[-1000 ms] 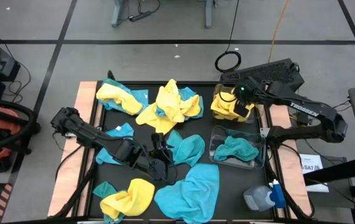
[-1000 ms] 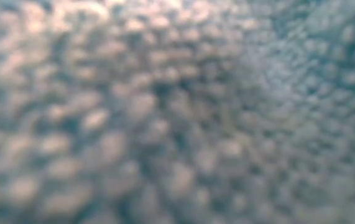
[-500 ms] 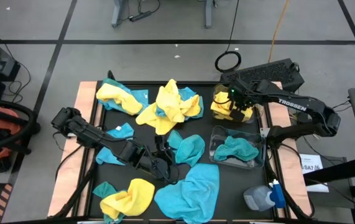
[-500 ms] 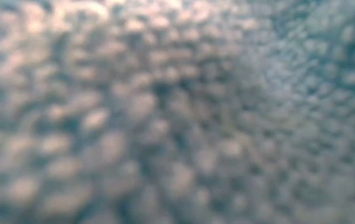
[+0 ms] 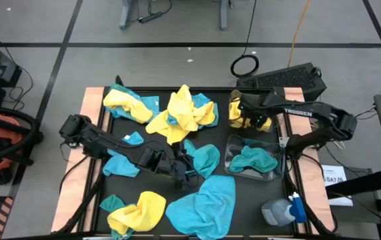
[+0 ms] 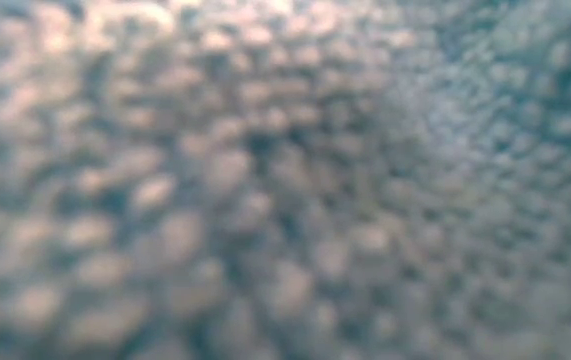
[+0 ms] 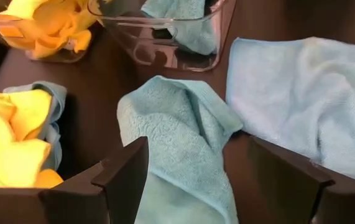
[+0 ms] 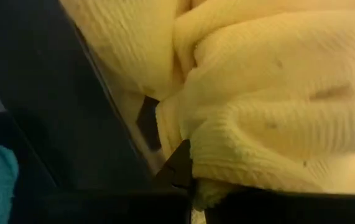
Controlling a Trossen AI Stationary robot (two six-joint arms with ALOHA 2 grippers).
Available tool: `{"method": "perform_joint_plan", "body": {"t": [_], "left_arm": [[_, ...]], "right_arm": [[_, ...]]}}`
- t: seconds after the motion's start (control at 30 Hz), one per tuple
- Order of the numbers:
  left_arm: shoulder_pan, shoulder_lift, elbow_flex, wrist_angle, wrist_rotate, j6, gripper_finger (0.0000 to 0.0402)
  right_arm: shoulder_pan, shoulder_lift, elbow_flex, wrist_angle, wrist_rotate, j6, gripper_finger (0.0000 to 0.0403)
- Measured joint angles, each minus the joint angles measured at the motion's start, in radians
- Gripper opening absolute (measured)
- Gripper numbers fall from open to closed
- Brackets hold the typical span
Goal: Sort microfiber towel by color & place in baskets
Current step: Put the yellow microfiber cloth into the top transparent bin
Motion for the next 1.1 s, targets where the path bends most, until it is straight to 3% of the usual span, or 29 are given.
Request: {"method": "perform_joint_plan", "body": {"t": [0.33, 0.47, 0.97, 1.1], "left_arm": [[0.078, 0.088, 0.0, 0.039, 0.048, 0.007, 0.0274], [0.114, 0.13, 0.0, 0.054, 0.131, 0.003, 0.0274], [0.195, 0.322, 0.002, 0.116, 0.304, 0.0, 0.0274], [0.201, 0.351, 0.008, 0.129, 0.316, 0.0, 0.0251]], "right_arm": [[-0.002, 0.075, -0.037, 0.066, -0.051, -0.035, 0.0008], [-0.005, 0.092, -0.037, 0.09, -0.084, -0.052, 0.0021], [-0.005, -0.032, -0.03, 0.034, -0.085, -0.077, 0.0217], [-0.005, -0.081, 0.012, -0.025, -0.086, -0.063, 0.0254]]}}
